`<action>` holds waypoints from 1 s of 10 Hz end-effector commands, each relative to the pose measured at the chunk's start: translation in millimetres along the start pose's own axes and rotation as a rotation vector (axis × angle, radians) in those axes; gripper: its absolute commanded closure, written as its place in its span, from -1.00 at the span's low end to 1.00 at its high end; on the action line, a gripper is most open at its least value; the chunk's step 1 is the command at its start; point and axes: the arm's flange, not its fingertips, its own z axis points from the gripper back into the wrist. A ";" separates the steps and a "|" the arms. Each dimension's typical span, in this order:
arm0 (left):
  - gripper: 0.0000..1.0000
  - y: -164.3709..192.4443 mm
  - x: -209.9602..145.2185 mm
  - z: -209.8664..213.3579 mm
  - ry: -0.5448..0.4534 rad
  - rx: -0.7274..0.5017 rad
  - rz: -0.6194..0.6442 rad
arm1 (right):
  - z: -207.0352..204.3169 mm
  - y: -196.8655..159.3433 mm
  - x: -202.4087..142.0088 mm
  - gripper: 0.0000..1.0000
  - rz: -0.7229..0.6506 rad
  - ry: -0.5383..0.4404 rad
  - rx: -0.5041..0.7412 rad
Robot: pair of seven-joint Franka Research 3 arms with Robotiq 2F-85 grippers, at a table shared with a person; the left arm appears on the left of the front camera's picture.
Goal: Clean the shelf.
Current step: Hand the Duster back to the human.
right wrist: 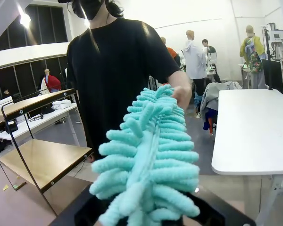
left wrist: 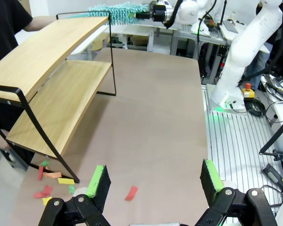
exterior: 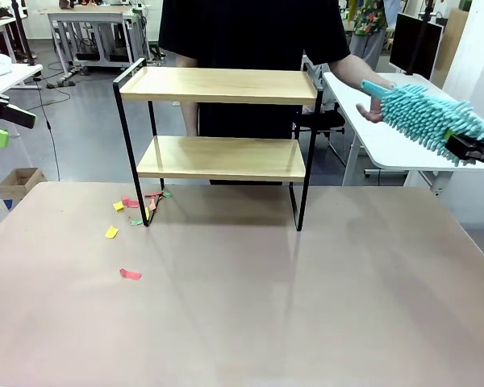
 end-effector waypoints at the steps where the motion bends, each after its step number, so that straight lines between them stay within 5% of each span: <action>1: -1.00 -0.2 2.1 -0.4 -0.019 -0.003 -0.011 | 0.0 1.6 3.2 0.68 -0.002 0.004 -0.002; 6: -1.00 -0.2 2.1 -0.4 -0.019 -0.003 -0.011 | -0.4 0.7 0.4 0.68 0.001 -0.001 0.002; 7: -1.00 -0.2 2.1 -0.4 -0.019 -0.003 -0.011 | -0.9 0.1 0.7 -0.43 0.011 -0.010 0.026; 8: -1.00 -0.2 2.1 -0.4 -0.019 -0.003 -0.011 | -1.0 -0.4 0.7 -0.45 0.007 -0.007 0.033; 9: -1.00 -0.2 2.1 -0.4 -0.019 -0.003 -0.011 | -1.2 -0.5 1.1 -1.00 -0.001 -0.009 0.037; 10: -1.00 -0.2 2.1 -0.4 -0.019 -0.003 -0.011 | -1.3 -0.8 3.7 -1.00 -0.033 -0.012 0.050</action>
